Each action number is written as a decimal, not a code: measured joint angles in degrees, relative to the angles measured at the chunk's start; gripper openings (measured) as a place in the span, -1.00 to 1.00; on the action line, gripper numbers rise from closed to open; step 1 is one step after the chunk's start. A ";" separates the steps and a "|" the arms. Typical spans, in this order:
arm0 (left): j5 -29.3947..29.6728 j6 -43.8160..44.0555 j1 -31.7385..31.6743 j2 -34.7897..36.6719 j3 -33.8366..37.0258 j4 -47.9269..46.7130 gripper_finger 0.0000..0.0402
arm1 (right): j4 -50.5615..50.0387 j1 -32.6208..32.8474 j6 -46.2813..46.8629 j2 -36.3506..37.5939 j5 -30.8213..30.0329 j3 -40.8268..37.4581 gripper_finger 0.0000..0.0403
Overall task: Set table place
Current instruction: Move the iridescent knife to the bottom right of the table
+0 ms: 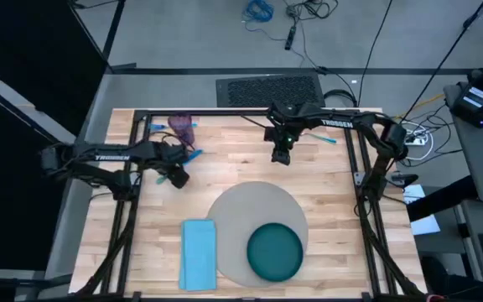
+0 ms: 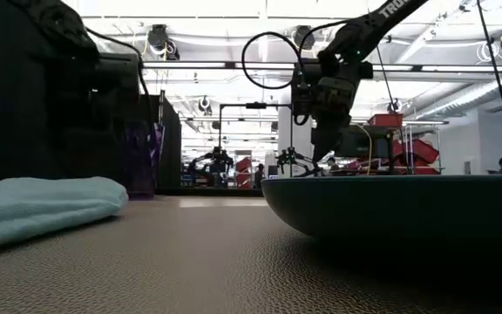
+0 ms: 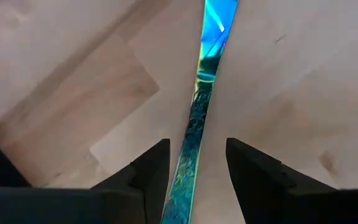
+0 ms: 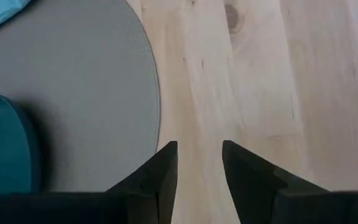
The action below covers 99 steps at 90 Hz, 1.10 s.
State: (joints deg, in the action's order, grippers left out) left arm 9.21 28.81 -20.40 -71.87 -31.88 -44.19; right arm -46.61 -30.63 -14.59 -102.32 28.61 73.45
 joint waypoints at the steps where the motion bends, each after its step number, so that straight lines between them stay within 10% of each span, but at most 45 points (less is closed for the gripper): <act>1: 0.00 -0.35 0.00 -0.36 0.00 0.21 -0.29 | -0.01 0.00 0.00 0.00 0.00 0.00 -0.43; 59: -2.60 -4.26 0.73 -5.39 -0.09 4.18 -0.30 | -1.47 0.00 0.06 0.00 -0.03 -0.01 -0.43; 99: -7.58 -2.03 10.30 -5.63 -1.41 10.80 -0.74 | -4.57 0.04 0.44 0.00 -0.02 -0.02 -0.43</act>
State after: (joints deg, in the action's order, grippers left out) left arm 1.63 26.78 -10.10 -77.49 -33.29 -33.39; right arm -51.18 -30.59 -14.15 -102.32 28.60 73.43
